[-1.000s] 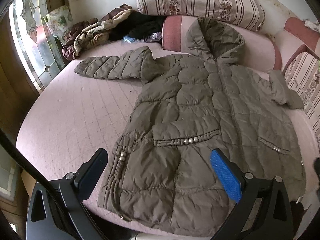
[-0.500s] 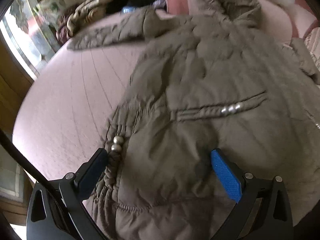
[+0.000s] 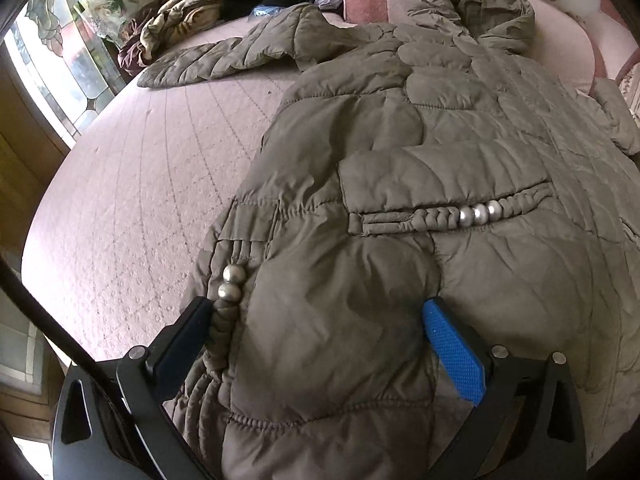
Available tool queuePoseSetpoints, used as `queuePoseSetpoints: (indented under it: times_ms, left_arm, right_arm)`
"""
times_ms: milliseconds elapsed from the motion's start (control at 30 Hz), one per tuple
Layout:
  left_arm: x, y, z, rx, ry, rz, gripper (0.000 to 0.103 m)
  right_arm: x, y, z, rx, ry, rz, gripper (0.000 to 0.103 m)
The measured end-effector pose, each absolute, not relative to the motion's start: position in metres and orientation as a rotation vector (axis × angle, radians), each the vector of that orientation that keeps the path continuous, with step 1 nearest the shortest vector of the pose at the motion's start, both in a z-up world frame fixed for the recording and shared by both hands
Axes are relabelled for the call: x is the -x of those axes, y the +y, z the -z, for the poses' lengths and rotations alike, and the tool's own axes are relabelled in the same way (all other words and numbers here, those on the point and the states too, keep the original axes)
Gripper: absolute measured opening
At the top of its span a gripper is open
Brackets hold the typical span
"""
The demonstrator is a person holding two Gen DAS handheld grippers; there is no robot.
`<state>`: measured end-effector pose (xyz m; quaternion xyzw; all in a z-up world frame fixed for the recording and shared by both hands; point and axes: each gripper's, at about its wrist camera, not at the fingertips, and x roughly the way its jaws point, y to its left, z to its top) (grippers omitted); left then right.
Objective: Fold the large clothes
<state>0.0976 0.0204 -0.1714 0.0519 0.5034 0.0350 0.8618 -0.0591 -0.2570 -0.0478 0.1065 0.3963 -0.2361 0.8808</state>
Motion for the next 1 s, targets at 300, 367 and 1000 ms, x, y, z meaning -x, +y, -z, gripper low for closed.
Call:
queuePoseSetpoints:
  times_ms: [300,367,1000]
  left_arm:
    - [-0.1,0.022,0.165,-0.101,1.066,-0.076,0.103]
    - [-0.098,0.024,0.161,-0.088,1.061,-0.081,0.103]
    - [-0.087,0.118,0.13,0.065,1.033,-0.125,0.102]
  right_arm:
    - [0.061,-0.263,0.054,-0.248,0.83,0.491,0.103]
    - [0.061,-0.263,0.054,-0.248,0.829,0.491,0.103]
    - [0.067,-0.337,0.076,-0.333,0.839,0.597,0.099]
